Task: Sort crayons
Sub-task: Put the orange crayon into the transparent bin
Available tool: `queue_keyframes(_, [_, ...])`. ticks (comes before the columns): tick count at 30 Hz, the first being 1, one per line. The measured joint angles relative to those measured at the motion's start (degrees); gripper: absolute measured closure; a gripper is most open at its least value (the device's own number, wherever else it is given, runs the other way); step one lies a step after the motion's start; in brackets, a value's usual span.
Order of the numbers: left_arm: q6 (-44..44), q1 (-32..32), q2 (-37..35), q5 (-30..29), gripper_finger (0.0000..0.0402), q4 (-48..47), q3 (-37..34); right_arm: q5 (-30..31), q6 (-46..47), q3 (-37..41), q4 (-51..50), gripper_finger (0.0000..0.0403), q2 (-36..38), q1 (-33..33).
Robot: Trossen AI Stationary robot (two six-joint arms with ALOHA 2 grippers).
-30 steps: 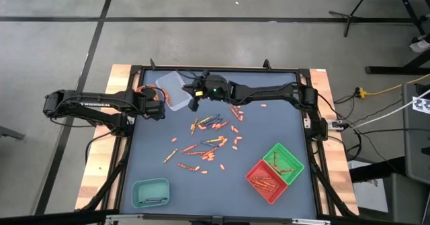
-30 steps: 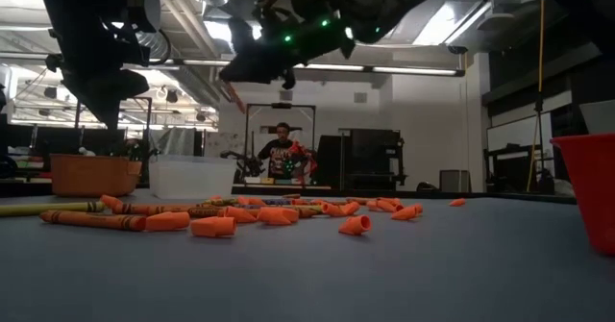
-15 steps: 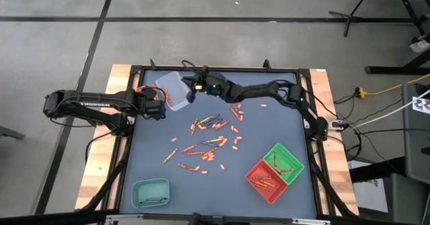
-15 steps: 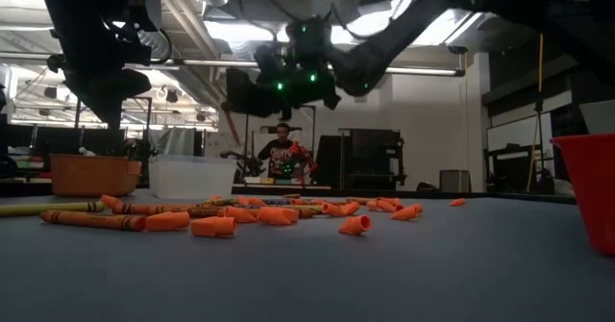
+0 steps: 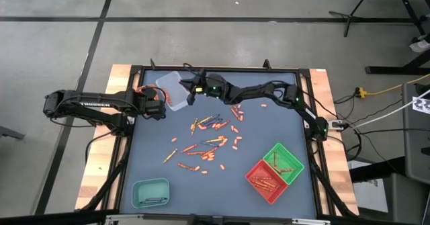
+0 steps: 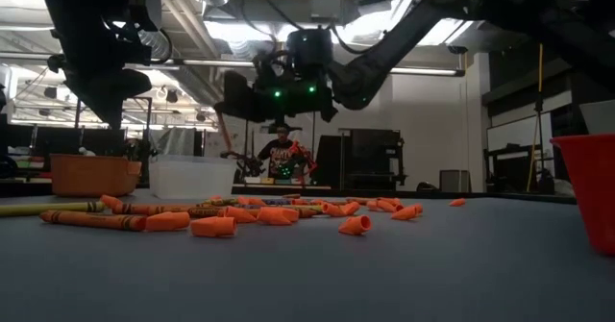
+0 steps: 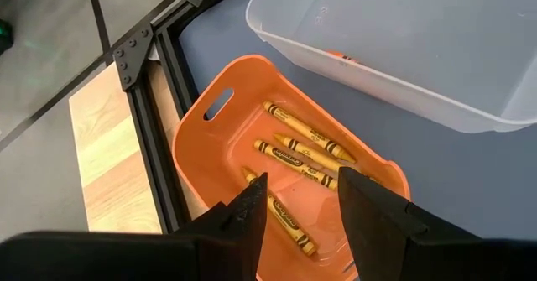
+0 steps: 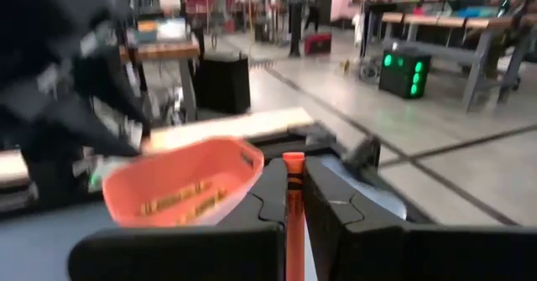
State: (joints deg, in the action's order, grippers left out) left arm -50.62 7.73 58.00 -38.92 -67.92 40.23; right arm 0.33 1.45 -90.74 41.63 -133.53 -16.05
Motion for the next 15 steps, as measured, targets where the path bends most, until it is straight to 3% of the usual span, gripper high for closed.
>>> queue_keyframes(11, [-0.01, 0.01, 0.00, -0.66, 0.0272, 0.19, 0.00, -0.02, -0.24, 0.00, -1.72, 0.0383, 0.07, 1.38])
queue_keyframes(15, [0.01, 0.01, 0.00, -0.66, 0.0272, 0.92, 0.00, 1.53, -0.30, -0.02, -1.47, 0.0361, 0.07, 1.49])
